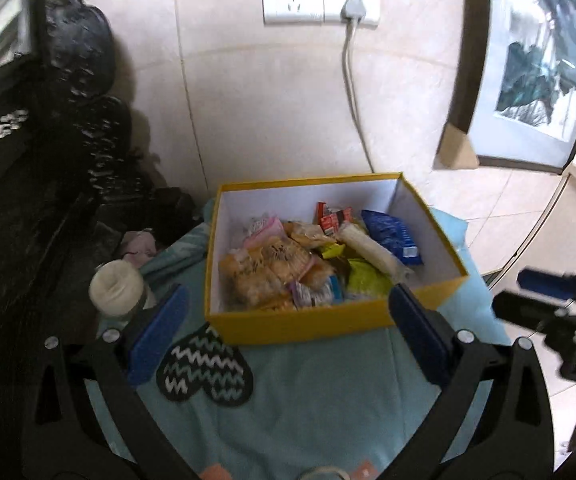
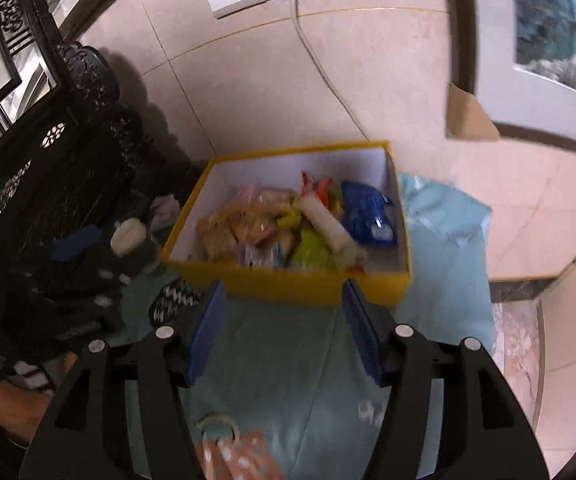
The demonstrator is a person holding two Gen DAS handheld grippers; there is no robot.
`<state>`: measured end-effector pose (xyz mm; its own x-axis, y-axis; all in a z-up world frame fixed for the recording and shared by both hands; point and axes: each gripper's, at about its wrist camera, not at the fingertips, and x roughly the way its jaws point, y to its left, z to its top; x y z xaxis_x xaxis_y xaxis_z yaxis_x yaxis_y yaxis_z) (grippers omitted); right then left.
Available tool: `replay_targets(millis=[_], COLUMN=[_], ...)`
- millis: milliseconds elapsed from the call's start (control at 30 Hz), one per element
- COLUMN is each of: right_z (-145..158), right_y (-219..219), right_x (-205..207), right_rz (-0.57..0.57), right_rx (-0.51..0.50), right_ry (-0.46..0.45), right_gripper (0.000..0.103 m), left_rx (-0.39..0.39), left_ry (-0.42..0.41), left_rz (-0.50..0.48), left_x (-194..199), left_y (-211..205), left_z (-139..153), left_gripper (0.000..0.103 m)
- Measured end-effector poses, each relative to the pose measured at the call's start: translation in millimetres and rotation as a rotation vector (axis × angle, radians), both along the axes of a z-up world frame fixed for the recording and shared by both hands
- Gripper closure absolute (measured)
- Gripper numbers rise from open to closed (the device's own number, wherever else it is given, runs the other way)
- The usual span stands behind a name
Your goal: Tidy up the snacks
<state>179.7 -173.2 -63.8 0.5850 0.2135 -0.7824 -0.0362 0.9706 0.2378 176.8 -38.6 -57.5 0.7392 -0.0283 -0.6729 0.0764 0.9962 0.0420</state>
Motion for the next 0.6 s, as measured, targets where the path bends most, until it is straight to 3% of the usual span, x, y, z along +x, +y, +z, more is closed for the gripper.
replay_targets(millis=[133,267,367,433,600], right_z=[12,28,44,53,64], right_y=[0,4,12,17,22], right_x=[-48,-98,-133,-156,-198], right_rz=[-0.021,-0.034,-0.023,-0.030,-0.033], right_rx=[0.027,0.003,-0.044,-0.064,-0.087], right_ry=[-0.013,-0.038,-0.077,-0.105,-0.154], right_gripper=[0.041,0.040,0.029,0.016,0.009], left_rx=[-0.023,0.013,-0.011,-0.031,-0.023], left_ry=[-0.027,-0.038,-0.035,-0.017,-0.038], left_rz=[-0.014,-0.024,-0.025,-0.018,-0.024], left_x=[-55,-104,-139,-159,-199], left_y=[9,18,29,36,43], left_z=[24,37,42,42,46], left_gripper=[0.002,0.002,0.002,0.002,0.002])
